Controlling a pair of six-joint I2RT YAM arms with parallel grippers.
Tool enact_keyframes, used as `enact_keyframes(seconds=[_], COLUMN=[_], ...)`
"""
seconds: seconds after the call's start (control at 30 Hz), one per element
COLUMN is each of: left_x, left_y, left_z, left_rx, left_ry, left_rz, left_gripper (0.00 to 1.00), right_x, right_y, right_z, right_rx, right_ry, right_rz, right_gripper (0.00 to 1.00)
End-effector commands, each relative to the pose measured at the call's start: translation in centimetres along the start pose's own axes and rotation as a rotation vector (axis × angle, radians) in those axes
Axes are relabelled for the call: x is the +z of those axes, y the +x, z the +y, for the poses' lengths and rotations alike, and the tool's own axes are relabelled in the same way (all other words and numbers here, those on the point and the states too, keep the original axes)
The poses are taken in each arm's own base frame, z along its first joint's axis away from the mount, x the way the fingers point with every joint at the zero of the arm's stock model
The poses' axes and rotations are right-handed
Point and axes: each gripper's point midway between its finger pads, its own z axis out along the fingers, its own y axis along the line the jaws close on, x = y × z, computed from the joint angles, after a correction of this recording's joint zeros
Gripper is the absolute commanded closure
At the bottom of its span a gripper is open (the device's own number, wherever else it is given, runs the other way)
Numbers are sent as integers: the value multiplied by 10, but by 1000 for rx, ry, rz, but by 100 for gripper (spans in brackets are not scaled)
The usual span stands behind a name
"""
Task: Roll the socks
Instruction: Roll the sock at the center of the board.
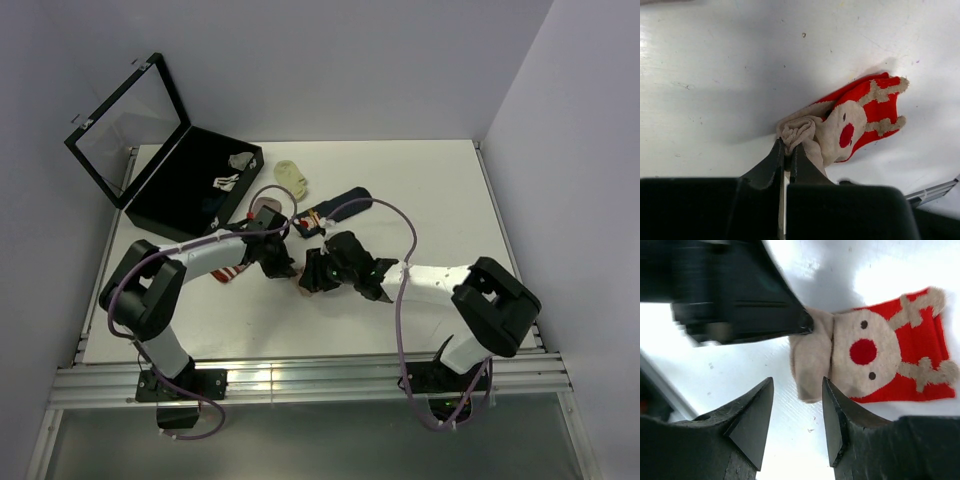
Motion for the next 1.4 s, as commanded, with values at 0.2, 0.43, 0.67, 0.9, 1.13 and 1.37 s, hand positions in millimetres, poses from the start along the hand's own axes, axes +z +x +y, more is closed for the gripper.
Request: enact_keyframes(seconds=[0.2, 0.43, 0.67, 0.9, 1.13, 1.37], left_x=[2, 3, 1, 0, -6, -20], left_y=[-2, -2, -2, 1, 1, -9], left_z=[9, 9, 8, 9, 14, -3], left_rx=[80, 83, 79, 73, 43, -8], left_ry=[-125, -140, -144, -135, -122, -10], left_rz=[8, 19, 19, 29, 18, -40], left_gripper=[100, 100, 100, 100, 98, 57], right_x=[-13, 12, 28, 34, 32, 26], right_y=[-31, -8, 12, 48, 74, 80], right_z=[2, 19, 2, -39, -45, -6], right_rx=[-349, -504, -578, -588, -475, -281], right_ry=[371, 406, 508, 598, 459, 114], right_rz=[-149, -104, -63, 27, 84, 162], right_gripper=[49, 49, 53, 74, 100, 100])
